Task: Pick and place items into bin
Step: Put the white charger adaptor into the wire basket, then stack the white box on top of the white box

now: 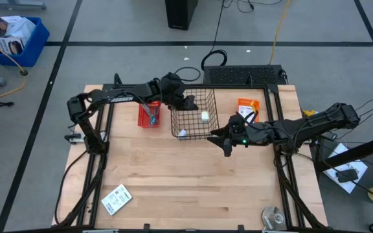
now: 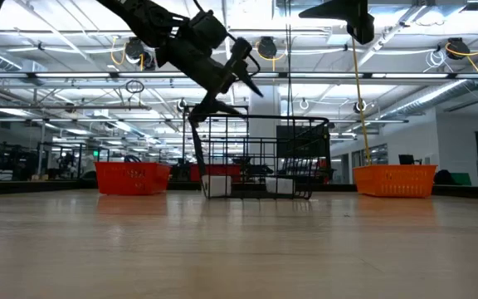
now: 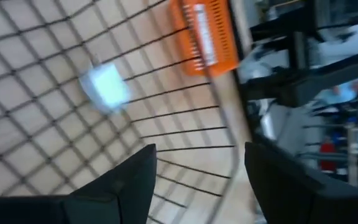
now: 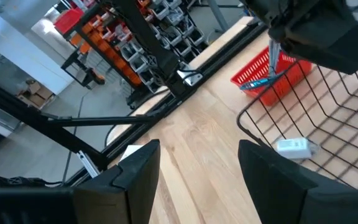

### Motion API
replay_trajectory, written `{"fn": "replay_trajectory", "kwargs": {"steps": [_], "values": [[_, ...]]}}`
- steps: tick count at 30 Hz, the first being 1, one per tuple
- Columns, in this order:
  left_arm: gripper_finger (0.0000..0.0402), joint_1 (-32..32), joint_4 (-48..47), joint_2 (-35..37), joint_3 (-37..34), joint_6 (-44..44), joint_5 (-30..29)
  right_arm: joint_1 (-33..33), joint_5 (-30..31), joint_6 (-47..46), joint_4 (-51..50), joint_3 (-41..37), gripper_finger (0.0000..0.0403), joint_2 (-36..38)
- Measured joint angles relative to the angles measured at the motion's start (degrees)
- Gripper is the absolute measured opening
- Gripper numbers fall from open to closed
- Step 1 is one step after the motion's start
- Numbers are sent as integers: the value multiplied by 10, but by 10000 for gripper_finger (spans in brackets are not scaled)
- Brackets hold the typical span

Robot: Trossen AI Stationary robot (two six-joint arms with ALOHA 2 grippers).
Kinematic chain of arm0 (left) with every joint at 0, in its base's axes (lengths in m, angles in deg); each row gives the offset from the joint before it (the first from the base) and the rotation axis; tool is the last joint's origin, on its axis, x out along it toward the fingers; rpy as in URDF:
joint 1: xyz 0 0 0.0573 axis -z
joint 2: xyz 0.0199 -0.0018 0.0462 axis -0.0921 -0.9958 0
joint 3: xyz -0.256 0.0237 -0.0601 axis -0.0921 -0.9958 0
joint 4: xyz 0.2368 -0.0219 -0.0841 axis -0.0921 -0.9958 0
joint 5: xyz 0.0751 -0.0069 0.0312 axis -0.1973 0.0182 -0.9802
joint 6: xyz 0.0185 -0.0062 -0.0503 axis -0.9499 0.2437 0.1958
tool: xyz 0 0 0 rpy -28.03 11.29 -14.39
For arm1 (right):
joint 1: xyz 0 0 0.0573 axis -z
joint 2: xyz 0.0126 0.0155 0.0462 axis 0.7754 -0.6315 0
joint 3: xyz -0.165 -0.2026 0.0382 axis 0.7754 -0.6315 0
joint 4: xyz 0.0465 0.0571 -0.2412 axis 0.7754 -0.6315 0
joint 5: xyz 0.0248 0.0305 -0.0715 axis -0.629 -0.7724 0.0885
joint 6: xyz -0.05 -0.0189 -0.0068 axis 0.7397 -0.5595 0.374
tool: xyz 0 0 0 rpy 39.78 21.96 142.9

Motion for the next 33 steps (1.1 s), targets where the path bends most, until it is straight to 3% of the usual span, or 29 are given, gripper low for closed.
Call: {"fn": "replay_trajectory", "kwargs": {"steps": [6, 13, 17, 25, 29, 33], "values": [[202, 7, 62, 57, 0, 27, 48, 0, 0, 18, 15, 0, 210, 2], [77, 68, -16, 180, 0, 7, 64, 0, -4, 45, 11, 0, 210, 3], [11, 134, -139, 242, 0, 0, 13, 0, -5, 62, 4, 0, 210, 3], [11, 315, -347, 309, 0, 36, -152, 0, -20, 82, -2, 0, 210, 3], [4, 424, -445, 307, 0, 110, -229, 0, -20, 82, -11, 0, 210, 3], [5, 522, -553, 285, 0, 232, -260, 0, -19, 82, -24, 0, 210, 3]]}}
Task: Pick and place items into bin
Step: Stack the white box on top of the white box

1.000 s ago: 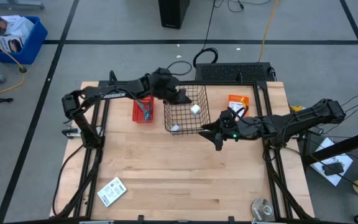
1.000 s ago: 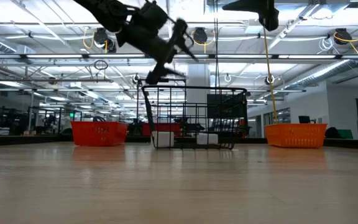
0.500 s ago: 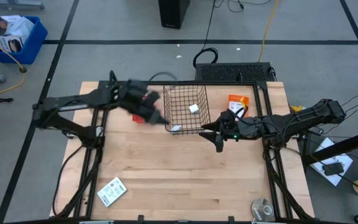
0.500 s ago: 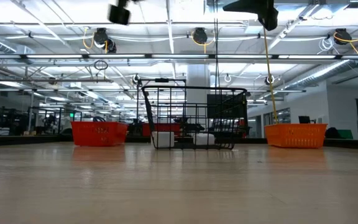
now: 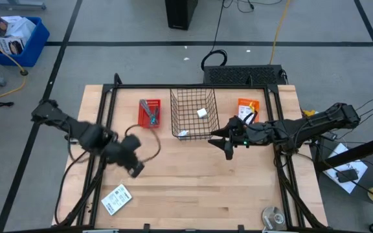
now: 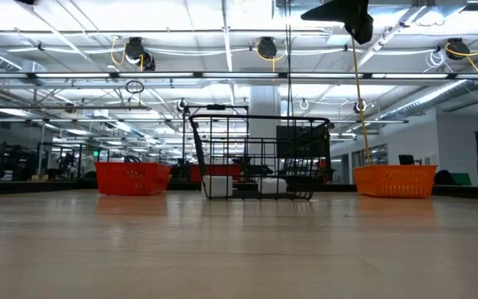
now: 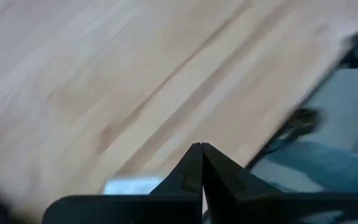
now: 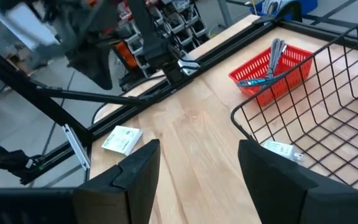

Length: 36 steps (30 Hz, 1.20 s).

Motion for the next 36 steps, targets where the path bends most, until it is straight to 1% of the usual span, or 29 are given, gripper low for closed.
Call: {"fn": "replay_trajectory", "kwargs": {"steps": [3, 7, 9, 11, 14, 16, 18, 20, 24, 28, 36], "values": [[3, 67, -33, -19, 0, 78, -7, 0, 0, 0, 0, 0, 210, 0], [4, 129, -28, -55, -14, 147, 31, 0, 2, 13, 1, 0, 210, 0], [3, 156, -20, -75, -26, 198, 40, 0, 2, 16, 1, 0, 210, 0], [3, 183, 8, -91, -45, 238, 54, 0, 2, 14, 0, 0, 210, 0], [2, 218, 107, -114, -83, 275, 67, 0, 1, 5, 0, 0, 210, 0], [2, 239, 147, -129, -112, 319, 79, 0, 0, 0, 0, 0, 210, 0], [3, 257, 168, -142, -137, 372, 109, 0, -14, -4, 0, 0, 210, 0], [2, 273, 216, -149, -164, 394, 127, 0, -26, -6, 0, 0, 210, 0], [2, 283, 314, -151, -214, 434, 126, 0, -31, -14, -3, 0, 210, 0], [2, 276, 360, -152, -248, 455, 122, 0, -31, -16, -3, 0, 210, 0], [2, 264, 341, -152, -279, 448, 125, 0, -32, -46, -4, 0, 210, 0]]}}
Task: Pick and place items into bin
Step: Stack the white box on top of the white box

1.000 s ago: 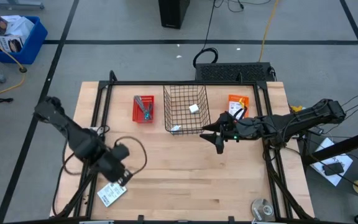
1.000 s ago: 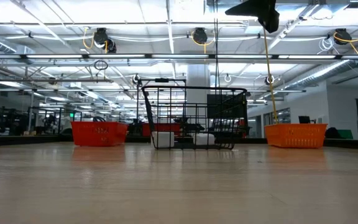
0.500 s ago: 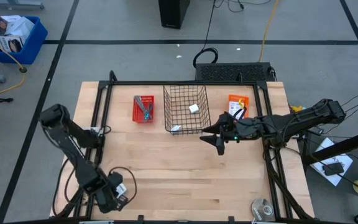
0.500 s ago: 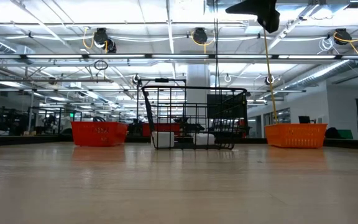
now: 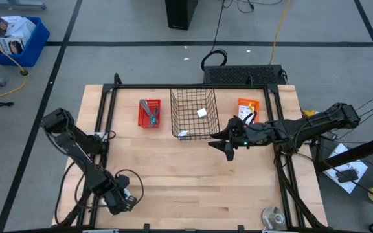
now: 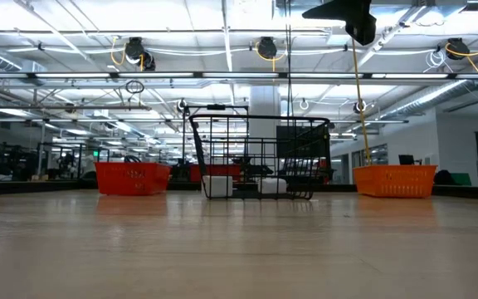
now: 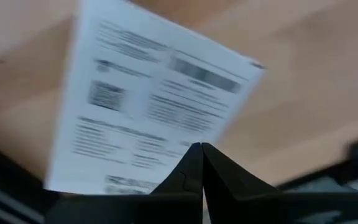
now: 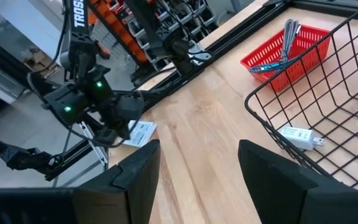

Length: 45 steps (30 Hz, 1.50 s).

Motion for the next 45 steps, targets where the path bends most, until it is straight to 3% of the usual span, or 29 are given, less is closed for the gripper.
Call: {"fn": "replay_trajectory", "kwargs": {"steps": [5, 11, 21, 27, 33, 37, 43, 45], "values": [[1, 1, 5, 1, -32, 13, 39, 0, -3, -7, 0, 0, 210, 0], [1, -26, 96, 2, -62, 13, 49, 0, -27, -21, -17, 0, 210, 0], [2, -145, 166, 0, -66, -68, -38, -41, -74, -79, -185, 0, 210, 0], [2, -236, 204, -1, -66, -140, -56, -73, -70, -100, -229, 0, 210, -2], [4, -304, 251, -30, -66, -179, -21, -83, -57, -136, -228, 0, 210, -22], [4, -320, 356, -80, -64, -198, 15, -87, -57, -135, -226, 0, 210, -40], [4, -316, 503, -48, -66, -216, -75, -94, -56, -135, -213, 0, 210, -59], [4, -312, 512, -21, -64, -225, -90, -97, -57, -133, -217, 0, 210, -59]]}}
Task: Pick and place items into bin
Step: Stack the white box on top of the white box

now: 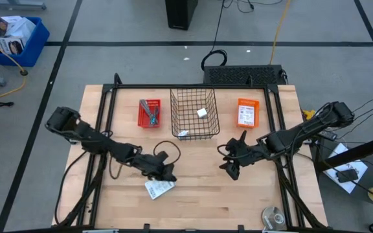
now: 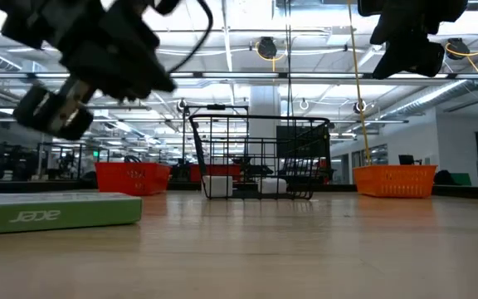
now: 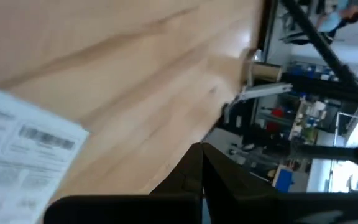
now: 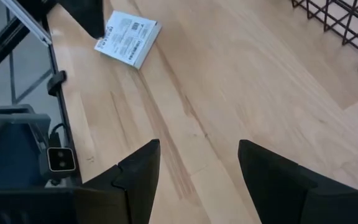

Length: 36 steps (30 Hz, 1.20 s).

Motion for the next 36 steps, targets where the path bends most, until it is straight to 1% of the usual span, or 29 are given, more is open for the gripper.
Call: {"fn": "replay_trajectory", "kwargs": {"steps": [1, 3, 6, 9, 12, 15, 17, 20, 24, 27, 29, 32, 36], "values": [[4, 5, -12, 13, 0, -1, -2, 0, 0, 0, 1, 0, 210, 0], [5, 21, -64, 42, 0, 2, -6, 0, 0, 4, 4, -1, 210, -4], [5, 46, -194, 76, 0, 22, 8, 0, -2, 6, 28, -18, 210, -10], [5, 75, -325, 93, -2, 45, 15, 0, -26, -15, 80, -47, 210, -21], [5, 105, -411, 113, 0, 62, 16, 0, -45, -57, 139, -82, 210, -32], [5, 113, -516, 113, -1, 91, 53, -1, -60, -93, 203, -112, 210, -47], [5, 109, -547, 109, -1, 84, 69, -1, -63, -110, 240, -123, 210, -65], [3, 95, -534, 98, -1, 57, 74, 0, -76, -118, 304, -124, 210, -100], [3, 71, -469, 72, 0, 16, 72, 2, -91, -136, 385, -124, 210, -161], [3, 56, -448, 46, -1, 13, 74, 5, -98, -150, 403, -124, 210, -199], [3, 50, -417, 28, -1, 7, 78, 8, -112, -163, 410, -124, 210, -222], [2, 40, -339, -5, 0, 2, 91, 9, -123, -168, 433, -124, 210, -242], [2, 31, -228, -48, 0, 18, 90, 7, -123, -177, 467, -124, 210, -261]]}}
